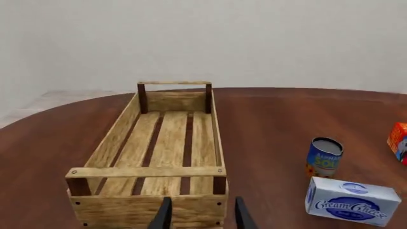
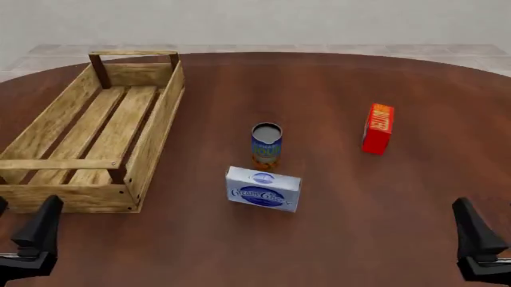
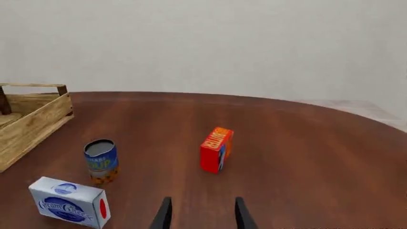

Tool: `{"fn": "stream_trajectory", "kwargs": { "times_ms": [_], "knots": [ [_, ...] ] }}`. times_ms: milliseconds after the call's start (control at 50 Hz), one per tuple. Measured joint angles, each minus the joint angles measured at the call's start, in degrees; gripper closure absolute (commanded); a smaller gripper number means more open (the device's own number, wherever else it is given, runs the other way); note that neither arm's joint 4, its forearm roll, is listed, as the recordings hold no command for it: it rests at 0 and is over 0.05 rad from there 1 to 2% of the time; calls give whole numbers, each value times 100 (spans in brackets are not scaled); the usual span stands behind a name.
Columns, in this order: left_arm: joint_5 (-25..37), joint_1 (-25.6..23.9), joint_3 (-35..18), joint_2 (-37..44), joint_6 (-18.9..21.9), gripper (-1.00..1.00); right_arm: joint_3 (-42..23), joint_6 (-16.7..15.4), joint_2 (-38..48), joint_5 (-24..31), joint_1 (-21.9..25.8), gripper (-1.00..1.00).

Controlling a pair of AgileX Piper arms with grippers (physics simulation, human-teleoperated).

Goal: Pick up the cream cheese and put it in the tray.

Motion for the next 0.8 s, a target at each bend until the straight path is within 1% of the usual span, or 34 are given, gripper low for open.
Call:
{"fn": "stream_trajectory", "kwargs": {
  "times_ms": [220,520,620,800],
  "knots": [
    [155,52,-15,-240,43,-100,-10,65,19,-14,-61,-100],
    [182,53,-92,-246,-42,-100,-21,81,36,-18,-86,-100],
    [248,43,-212,-253,-39,-100,-22,82,45,-22,-91,-100],
    [645,-34,-669,-302,-101,-100,-15,86,61,-42,-99,-100]
  ]
}}
